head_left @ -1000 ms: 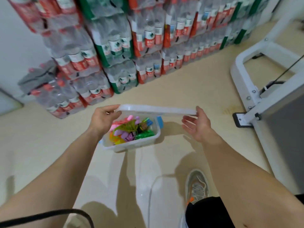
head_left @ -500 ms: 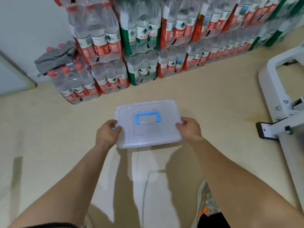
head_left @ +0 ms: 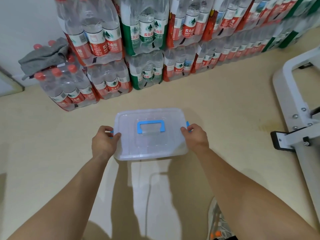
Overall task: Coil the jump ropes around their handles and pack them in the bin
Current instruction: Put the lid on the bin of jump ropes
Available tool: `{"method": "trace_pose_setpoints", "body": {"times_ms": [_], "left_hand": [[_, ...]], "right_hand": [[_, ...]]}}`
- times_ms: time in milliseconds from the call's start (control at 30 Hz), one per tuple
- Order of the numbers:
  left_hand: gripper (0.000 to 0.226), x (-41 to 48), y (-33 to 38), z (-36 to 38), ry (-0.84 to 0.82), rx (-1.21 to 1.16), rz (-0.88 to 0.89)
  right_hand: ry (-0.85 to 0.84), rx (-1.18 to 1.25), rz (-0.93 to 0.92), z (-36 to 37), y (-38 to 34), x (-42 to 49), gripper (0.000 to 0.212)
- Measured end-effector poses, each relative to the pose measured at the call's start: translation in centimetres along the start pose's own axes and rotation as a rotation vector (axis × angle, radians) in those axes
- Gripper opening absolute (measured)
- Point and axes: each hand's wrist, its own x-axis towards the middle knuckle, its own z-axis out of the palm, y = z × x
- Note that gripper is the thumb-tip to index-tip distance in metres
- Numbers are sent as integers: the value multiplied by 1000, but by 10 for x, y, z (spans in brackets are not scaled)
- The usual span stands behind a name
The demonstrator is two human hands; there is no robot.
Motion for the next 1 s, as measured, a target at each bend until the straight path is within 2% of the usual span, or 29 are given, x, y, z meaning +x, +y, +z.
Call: {"method": "trace_pose_setpoints", "body": {"times_ms": [167,233,300,333,367,433,500,600,733,867,1000], "left_hand": [[29,11,-3,6,-4,-24,-139],[44,13,-7,8,-8,-18,-181],[65,15,-10,10,-51,-38,-270],[70,15,-10,11,-76,-95,-321],[66,14,-10,10,-95,-155,-355],[52,12,-9,8,-101,-125,-311],[40,7,-7,7,-58,3,-194],[22,-5,-3,11,43,189,-46],[26,-9,-8,17,167,346,11],[24,3,-5,14,172,351,2],[14,21,4,9,176,317,13]], "right_hand": [[2,-148,48,2,-1,14,35],[17,-160,71,2,1,16,53],[-48,-55,143,1,2,17,80],[-103,2,180,1,3,17,86],[-148,51,210,2,3,17,86],[-150,90,188,4,0,16,67],[-50,5,84,7,-1,15,46],[121,-199,-62,18,-4,1,31],[298,-324,-304,39,0,-11,16],[307,-358,-325,46,-22,-3,10],[116,-454,-205,53,-66,14,36]]}}
